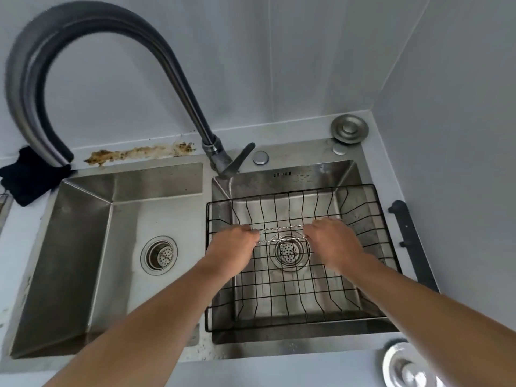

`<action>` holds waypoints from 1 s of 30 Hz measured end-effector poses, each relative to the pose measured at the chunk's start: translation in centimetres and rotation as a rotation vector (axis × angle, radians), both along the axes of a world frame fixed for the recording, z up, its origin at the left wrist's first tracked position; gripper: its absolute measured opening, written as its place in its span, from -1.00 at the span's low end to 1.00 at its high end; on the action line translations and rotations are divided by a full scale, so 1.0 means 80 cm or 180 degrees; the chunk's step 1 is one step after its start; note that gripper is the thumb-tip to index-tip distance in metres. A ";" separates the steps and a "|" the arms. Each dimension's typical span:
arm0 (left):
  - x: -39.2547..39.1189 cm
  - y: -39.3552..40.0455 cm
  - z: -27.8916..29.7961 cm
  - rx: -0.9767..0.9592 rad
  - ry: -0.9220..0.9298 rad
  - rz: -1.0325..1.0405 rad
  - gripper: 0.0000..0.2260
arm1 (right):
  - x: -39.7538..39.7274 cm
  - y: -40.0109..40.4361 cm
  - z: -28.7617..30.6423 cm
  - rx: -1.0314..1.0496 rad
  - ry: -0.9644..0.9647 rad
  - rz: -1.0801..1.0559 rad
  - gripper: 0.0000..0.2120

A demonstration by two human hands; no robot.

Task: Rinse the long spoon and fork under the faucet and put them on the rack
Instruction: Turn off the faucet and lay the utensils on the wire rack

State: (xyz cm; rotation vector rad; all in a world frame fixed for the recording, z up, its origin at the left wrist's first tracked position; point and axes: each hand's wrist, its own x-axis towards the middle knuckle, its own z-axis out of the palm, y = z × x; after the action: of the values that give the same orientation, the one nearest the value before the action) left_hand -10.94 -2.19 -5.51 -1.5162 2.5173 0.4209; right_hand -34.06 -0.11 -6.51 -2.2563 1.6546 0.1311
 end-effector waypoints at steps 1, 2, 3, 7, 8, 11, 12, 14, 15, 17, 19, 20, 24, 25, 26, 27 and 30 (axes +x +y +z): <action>-0.003 -0.001 -0.004 0.0008 -0.0012 0.0004 -0.87 | -0.002 -0.001 -0.004 0.0010 -0.0008 -0.0010 -0.80; -0.005 -0.002 -0.006 0.0023 -0.0011 0.0022 -0.86 | -0.004 -0.002 -0.007 -0.0008 0.0005 -0.0005 -0.79; -0.009 -0.006 -0.012 0.0051 -0.0019 0.0033 -0.85 | -0.008 -0.004 -0.013 -0.0021 0.0009 -0.0012 -0.78; -0.018 -0.016 -0.025 0.0122 -0.0015 0.0073 -0.85 | -0.014 -0.011 -0.025 -0.0027 0.0005 -0.0047 -0.72; -0.019 -0.018 -0.028 0.0150 -0.0030 0.0084 -0.85 | -0.014 -0.012 -0.027 -0.0018 0.0018 -0.0042 -0.71; -0.021 -0.021 -0.036 0.0228 -0.0106 0.0078 -0.86 | -0.015 -0.016 -0.034 0.0061 0.0074 -0.0045 -0.71; -0.022 -0.021 -0.038 0.0259 -0.0128 0.0071 -0.86 | -0.014 -0.017 -0.036 0.0077 0.0107 -0.0037 -0.71; -0.022 -0.022 -0.042 0.0301 -0.0153 0.0054 -0.86 | -0.014 -0.017 -0.040 0.0096 0.0140 -0.0015 -0.72; -0.022 -0.023 -0.043 0.0326 -0.0153 0.0054 -0.86 | -0.014 -0.017 -0.041 0.0105 0.0148 -0.0011 -0.72; -0.023 -0.024 -0.046 0.0384 -0.0154 0.0072 -0.86 | -0.014 -0.017 -0.043 0.0141 0.0160 -0.0005 -0.72; -0.022 -0.023 -0.048 0.0423 -0.0156 0.0098 -0.87 | -0.014 -0.017 -0.044 0.0155 0.0169 0.0005 -0.72; -0.022 -0.022 -0.049 0.0435 -0.0168 0.0109 -0.87 | -0.014 -0.016 -0.046 0.0158 0.0166 0.0001 -0.72; -0.021 -0.018 -0.054 0.0397 -0.0196 0.0114 -0.81 | -0.015 -0.015 -0.049 0.0120 0.0144 0.0001 -0.73; -0.021 -0.018 -0.055 0.0377 -0.0187 0.0107 -0.80 | -0.016 -0.016 -0.049 0.0108 0.0140 -0.0008 -0.73; -0.020 -0.018 -0.055 0.0376 -0.0185 0.0100 -0.79 | -0.015 -0.015 -0.050 0.0106 0.0134 -0.0014 -0.73; -0.020 -0.018 -0.057 0.0363 -0.0160 0.0103 -0.78 | -0.015 -0.015 -0.051 0.0100 0.0125 -0.0015 -0.73; -0.021 -0.017 -0.058 0.0322 -0.0130 0.0115 -0.71 | -0.015 -0.015 -0.051 0.0149 0.0121 -0.0044 -0.70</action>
State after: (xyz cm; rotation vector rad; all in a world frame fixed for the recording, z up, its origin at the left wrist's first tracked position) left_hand -12.59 -3.57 -10.12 -1.5190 2.4026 0.5093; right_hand -35.25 -1.30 -10.63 -2.2207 1.6685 0.2085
